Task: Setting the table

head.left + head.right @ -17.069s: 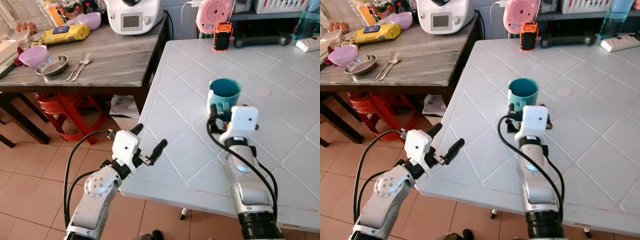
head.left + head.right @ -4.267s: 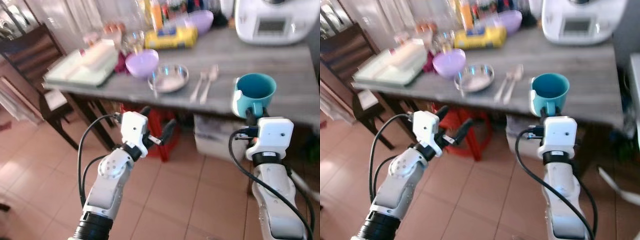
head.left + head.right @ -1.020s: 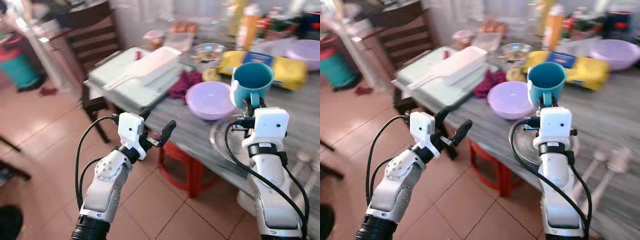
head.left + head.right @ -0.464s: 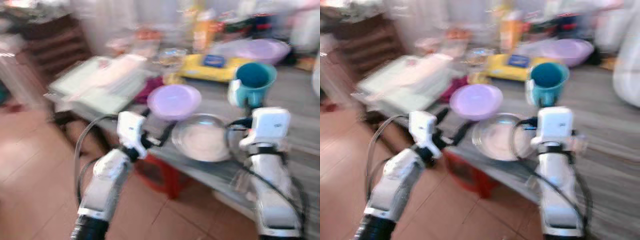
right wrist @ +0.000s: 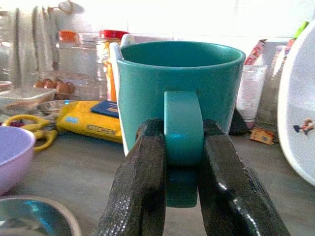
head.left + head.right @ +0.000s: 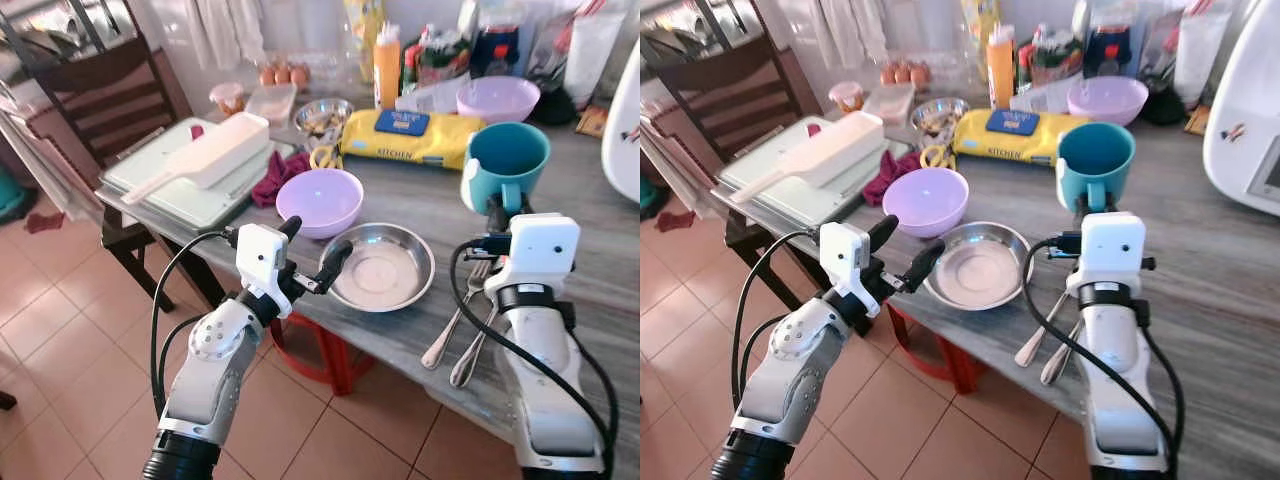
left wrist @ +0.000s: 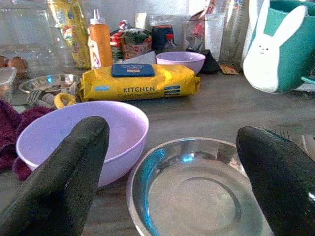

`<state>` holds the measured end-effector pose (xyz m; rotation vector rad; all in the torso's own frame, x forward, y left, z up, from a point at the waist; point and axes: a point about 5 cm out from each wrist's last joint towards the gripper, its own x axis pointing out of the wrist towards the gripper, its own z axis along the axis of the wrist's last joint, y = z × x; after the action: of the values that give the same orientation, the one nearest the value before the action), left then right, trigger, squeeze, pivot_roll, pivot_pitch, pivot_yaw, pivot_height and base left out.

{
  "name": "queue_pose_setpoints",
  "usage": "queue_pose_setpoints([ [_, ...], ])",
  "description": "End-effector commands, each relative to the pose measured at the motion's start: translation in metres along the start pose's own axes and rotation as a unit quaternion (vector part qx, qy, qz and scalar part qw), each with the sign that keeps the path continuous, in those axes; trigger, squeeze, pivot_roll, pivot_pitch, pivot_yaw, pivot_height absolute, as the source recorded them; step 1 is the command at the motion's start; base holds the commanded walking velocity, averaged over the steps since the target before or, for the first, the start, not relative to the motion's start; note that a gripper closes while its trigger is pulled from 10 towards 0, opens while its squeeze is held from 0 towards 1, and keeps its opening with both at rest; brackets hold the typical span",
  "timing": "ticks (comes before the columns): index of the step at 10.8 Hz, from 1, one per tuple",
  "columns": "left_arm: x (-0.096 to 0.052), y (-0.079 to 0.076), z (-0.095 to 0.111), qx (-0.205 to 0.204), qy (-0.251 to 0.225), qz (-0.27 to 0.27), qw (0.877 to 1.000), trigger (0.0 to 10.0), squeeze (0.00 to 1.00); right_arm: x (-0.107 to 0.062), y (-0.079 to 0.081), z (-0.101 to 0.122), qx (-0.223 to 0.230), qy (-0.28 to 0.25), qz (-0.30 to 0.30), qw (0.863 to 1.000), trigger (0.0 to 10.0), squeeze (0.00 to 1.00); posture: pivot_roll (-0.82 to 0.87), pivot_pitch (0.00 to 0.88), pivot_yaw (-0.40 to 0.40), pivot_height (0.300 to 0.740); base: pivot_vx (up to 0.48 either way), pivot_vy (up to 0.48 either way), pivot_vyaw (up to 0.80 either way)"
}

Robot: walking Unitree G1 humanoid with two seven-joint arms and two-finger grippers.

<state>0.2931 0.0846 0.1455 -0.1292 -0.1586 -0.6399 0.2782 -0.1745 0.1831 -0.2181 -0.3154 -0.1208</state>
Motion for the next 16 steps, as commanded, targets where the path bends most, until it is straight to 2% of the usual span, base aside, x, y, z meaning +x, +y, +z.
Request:
queue_pose_setpoints([
  [1, -0.004, 0.007, 0.003, 0.009, 0.002, 0.010, 1.000, 10.0, 0.00, 0.004, 0.006, 0.006, 0.012, -0.014, 0.017, 1.000, 10.0, 0.00, -0.13, 0.079, 0.164, 0.740, 0.000, 0.000, 0.00],
  [3, -0.008, 0.010, -0.002, 0.013, 0.020, 0.000, 1.000, 10.0, 0.00, 0.012, 0.003, 0.007, 0.028, -0.004, 0.026, 0.999, 10.0, 0.00, -0.13, 0.089, 0.163, 0.740, 0.000, 0.000, 0.00],
  [5, -0.017, 0.009, -0.007, 0.006, 0.036, -0.038, 0.999, 10.0, 0.00, 0.019, 0.005, 0.000, 0.037, 0.023, 0.067, 0.997, 10.0, 0.00, -0.13, 0.096, 0.153, 0.740, 0.000, 0.000, 0.00],
  [7, -0.021, 0.007, -0.009, 0.002, 0.040, -0.047, 0.998, 10.0, 0.00, 0.024, 0.010, -0.003, 0.024, 0.041, 0.098, 0.994, 10.0, 0.00, -0.12, 0.101, 0.144, 0.740, 0.000, 0.000, 0.00],
  [11, -0.023, -0.001, -0.009, -0.003, 0.036, -0.068, 0.997, 10.0, 0.00, 0.032, 0.004, -0.013, 0.025, 0.048, 0.098, 0.994, 10.0, 0.00, -0.11, 0.105, 0.146, 0.740, 0.000, 0.000, 0.00],
  [13, -0.024, 0.000, -0.006, -0.006, 0.034, -0.074, 0.997, 10.0, 0.00, 0.037, 0.002, -0.018, 0.023, 0.051, 0.082, 0.995, 10.0, 0.00, -0.10, 0.108, 0.144, 0.740, 0.000, 0.000, 0.00],
  [15, -0.027, -0.006, -0.009, -0.012, 0.046, -0.110, 0.993, 10.0, 0.00, 0.039, -0.002, -0.025, 0.024, 0.058, 0.077, 0.995, 10.0, 0.00, -0.10, 0.110, 0.142, 0.740, 0.000, 0.000, 0.00],
  [16, -0.027, -0.007, -0.009, -0.020, 0.044, -0.111, 0.993, 10.0, 0.00, 0.039, -0.001, -0.025, 0.030, 0.058, 0.084, 0.994, 10.0, 0.00, -0.10, 0.111, 0.145, 0.740, 0.000, 0.000, 0.00],
])
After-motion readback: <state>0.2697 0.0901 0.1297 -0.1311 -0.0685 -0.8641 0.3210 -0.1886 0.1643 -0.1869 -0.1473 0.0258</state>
